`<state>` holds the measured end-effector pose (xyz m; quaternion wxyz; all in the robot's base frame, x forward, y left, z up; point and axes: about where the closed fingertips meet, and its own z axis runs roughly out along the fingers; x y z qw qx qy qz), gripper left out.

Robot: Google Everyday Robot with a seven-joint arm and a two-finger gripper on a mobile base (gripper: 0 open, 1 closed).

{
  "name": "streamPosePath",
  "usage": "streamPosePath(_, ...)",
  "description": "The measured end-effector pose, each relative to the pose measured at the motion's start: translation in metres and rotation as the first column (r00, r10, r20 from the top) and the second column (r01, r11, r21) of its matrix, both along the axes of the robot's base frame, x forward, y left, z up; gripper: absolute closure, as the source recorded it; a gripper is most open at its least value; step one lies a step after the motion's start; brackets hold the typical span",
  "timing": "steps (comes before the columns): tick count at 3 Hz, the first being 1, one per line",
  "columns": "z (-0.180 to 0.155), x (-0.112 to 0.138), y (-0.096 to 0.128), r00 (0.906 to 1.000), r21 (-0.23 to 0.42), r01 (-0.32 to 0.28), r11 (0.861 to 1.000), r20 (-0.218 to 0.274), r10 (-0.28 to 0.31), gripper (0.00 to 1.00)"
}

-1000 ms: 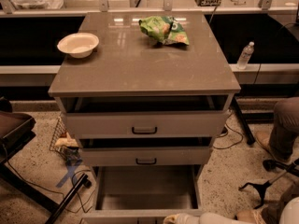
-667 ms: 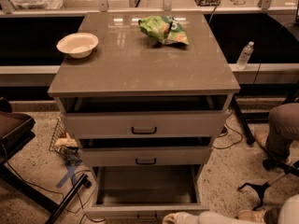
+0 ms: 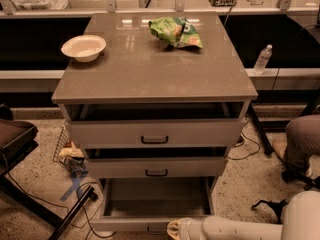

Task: Close bottom drawer

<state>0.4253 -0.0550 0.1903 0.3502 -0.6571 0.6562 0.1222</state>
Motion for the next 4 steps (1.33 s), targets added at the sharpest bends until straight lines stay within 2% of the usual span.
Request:
streamPosePath(1,-0.007,0.024,-0.002,0.9998,-0.019,0.014,1.000,0.012,-0.013,1.00)
streamPosePath(2,-0.007,0.024,-0.002,0.9998,-0.019,0.014,1.000,0.012,-0.013,1.00)
streamPosePath(3,-0.002,0.097,-0.007,0.9984,-0.075,0.041,0.996,0.043,-0.037,1.00)
streamPosePath(4,-0.002,0.097,-0.006,0.9984,-0.075,0.041,0.996,0.043,-0.037,1.00)
